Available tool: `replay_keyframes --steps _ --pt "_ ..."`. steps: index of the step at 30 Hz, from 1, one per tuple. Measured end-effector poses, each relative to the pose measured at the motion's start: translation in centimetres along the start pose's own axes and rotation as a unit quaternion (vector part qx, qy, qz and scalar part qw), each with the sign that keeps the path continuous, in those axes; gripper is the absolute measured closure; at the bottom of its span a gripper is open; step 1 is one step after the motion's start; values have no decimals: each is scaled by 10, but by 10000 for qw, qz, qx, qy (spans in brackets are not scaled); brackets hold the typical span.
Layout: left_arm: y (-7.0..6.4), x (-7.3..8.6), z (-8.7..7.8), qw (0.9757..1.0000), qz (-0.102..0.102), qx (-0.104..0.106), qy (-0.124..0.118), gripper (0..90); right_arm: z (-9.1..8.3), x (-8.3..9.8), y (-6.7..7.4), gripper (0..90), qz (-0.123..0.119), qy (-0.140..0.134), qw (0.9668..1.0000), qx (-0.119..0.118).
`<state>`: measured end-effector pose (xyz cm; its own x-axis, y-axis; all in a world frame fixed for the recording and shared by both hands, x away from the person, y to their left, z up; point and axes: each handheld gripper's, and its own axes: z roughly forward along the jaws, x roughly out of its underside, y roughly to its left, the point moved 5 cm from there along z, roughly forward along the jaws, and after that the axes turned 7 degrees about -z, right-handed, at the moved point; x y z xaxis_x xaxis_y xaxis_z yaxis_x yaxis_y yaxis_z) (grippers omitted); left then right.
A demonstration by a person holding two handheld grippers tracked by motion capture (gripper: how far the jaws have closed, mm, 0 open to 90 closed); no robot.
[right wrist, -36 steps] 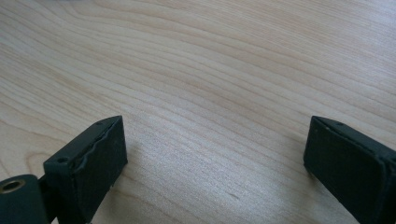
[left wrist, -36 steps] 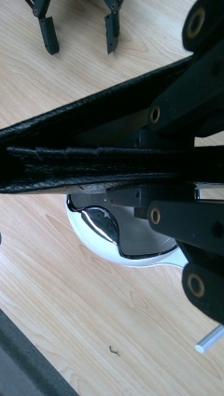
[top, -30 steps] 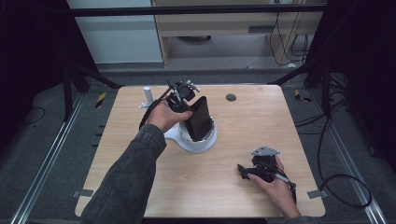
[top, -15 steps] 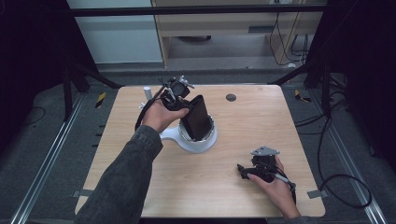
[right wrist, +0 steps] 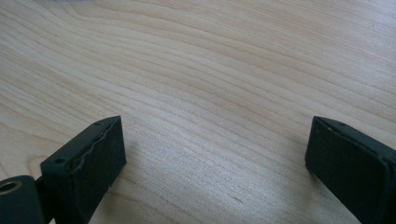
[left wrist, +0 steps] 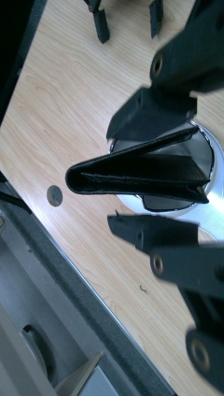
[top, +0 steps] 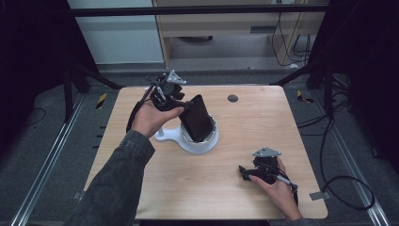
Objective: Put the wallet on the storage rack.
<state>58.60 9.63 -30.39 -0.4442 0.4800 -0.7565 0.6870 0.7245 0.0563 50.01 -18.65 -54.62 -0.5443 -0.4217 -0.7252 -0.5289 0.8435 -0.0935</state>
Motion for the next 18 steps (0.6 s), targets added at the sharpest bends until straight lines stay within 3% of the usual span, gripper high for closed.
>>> replay_keyframes --steps 3,10,14,18 --pt "-6 1 -8 9999 132 -40 -65 389 1 0 0 50 -6 0 10000 -3" --pt "-22 13 -28 9996 210 66 -176 161 2 -1 -1 46 -32 -2 10000 6" --pt "-25 23 -37 9995 142 66 -261 130 1 -1 0 47 -25 -2 10000 11" --pt "-29 49 -47 9994 72 58 -319 106 -1 1 2 48 10 -1 10000 36"
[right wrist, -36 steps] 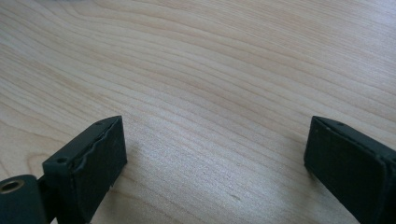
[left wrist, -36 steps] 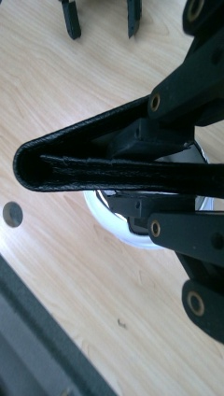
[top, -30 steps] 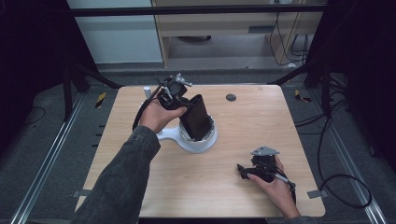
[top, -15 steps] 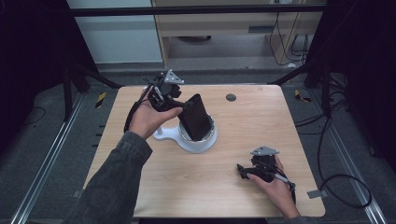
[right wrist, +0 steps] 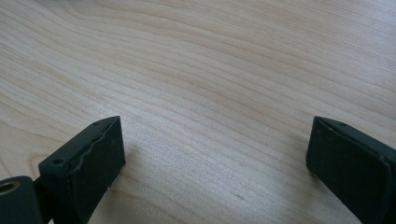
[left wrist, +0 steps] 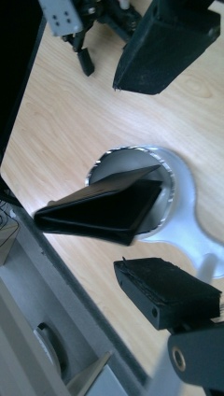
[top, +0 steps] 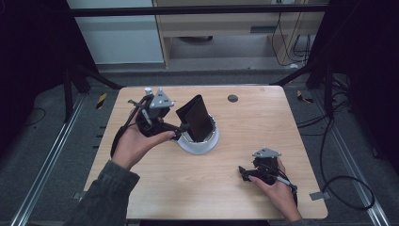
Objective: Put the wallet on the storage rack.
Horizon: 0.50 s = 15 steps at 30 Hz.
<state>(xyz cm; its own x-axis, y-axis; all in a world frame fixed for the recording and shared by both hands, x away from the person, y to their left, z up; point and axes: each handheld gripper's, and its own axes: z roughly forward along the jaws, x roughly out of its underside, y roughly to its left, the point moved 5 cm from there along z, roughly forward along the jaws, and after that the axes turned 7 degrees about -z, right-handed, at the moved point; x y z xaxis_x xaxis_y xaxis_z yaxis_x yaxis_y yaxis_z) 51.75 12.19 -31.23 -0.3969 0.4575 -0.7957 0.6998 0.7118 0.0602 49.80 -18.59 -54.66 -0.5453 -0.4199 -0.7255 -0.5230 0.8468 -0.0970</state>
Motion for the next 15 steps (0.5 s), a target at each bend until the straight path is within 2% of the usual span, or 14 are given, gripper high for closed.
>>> replay_keyframes --steps 7,9,15 --pt "1 53 -5 9997 -128 19 199 72 -1 1 1 47 9 0 10000 1" --pt "2 73 -1 9994 -215 77 264 72 -1 1 1 47 8 0 10000 1" --pt "15 120 17 9972 -442 2 602 69 -1 1 1 47 -1 -5 10000 -3"
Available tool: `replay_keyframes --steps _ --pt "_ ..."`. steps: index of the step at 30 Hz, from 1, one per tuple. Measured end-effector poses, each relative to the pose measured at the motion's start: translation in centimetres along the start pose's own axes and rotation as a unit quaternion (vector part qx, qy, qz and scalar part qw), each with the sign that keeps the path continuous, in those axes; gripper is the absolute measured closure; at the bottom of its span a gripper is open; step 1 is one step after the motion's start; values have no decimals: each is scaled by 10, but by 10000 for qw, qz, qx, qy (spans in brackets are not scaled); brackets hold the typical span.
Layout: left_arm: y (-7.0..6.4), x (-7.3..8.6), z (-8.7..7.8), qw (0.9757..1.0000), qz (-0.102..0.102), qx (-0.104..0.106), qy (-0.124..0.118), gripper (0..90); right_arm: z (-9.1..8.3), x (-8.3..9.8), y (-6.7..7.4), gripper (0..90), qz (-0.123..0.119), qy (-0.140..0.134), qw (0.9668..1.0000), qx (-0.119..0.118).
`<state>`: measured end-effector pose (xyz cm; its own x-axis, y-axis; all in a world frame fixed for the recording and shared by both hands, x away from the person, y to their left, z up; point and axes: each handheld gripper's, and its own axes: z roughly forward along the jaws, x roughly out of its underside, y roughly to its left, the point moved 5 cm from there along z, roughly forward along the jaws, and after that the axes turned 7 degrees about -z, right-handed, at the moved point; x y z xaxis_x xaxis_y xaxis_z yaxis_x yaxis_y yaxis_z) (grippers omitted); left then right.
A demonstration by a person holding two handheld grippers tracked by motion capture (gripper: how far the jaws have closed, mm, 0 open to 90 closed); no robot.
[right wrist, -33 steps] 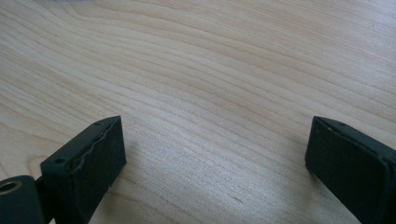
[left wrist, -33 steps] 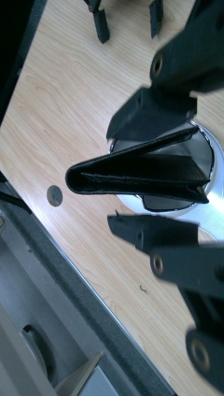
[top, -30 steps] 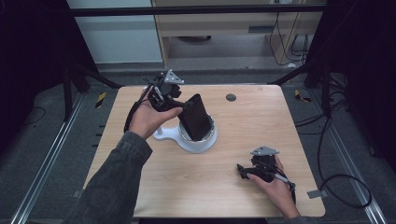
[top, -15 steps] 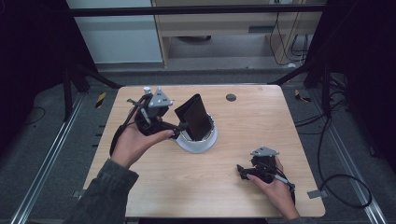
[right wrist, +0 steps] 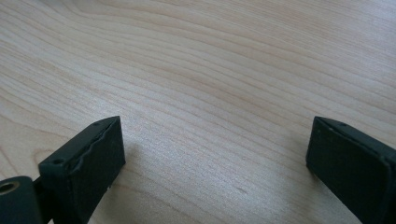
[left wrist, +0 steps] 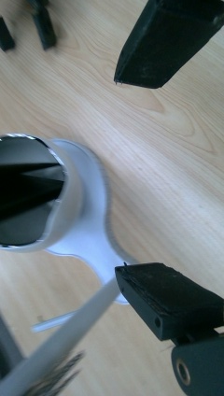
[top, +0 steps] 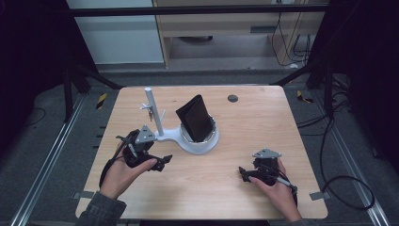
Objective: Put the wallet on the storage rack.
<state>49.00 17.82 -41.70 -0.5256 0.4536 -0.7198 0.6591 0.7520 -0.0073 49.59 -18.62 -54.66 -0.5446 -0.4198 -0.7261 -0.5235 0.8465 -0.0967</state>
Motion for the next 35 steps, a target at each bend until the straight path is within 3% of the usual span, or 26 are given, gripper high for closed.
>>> replay_keyframes --steps 7,10,13,19,23,26,27,30,35 --pt "16 35 20 9995 -244 -70 198 60 0 0 0 47 -1 -4 10000 1" --pt "24 51 30 9985 -342 -117 399 61 0 0 0 47 -2 -5 10000 1" --pt "38 73 41 9967 -504 -356 521 77 -1 1 1 47 0 6 10000 -2" --pt "53 92 48 9955 -775 -434 337 77 -1 1 1 47 8 13 10000 -10" --pt "61 102 55 9947 -842 -531 272 81 -1 1 1 47 -3 12 10000 -6" --pt "66 108 61 9936 -860 -591 425 72 -1 1 1 47 0 13 10000 -8" --pt "67 109 63 9936 -943 -517 360 54 -1 1 1 47 -4 12 10000 -9" --pt "71 112 66 9951 -870 -461 70 2 -2 1 1 46 -1 9 10000 -19" --pt "72 112 66 9957 -834 -408 36 0 -2 1 1 46 -10 10 10000 -28"
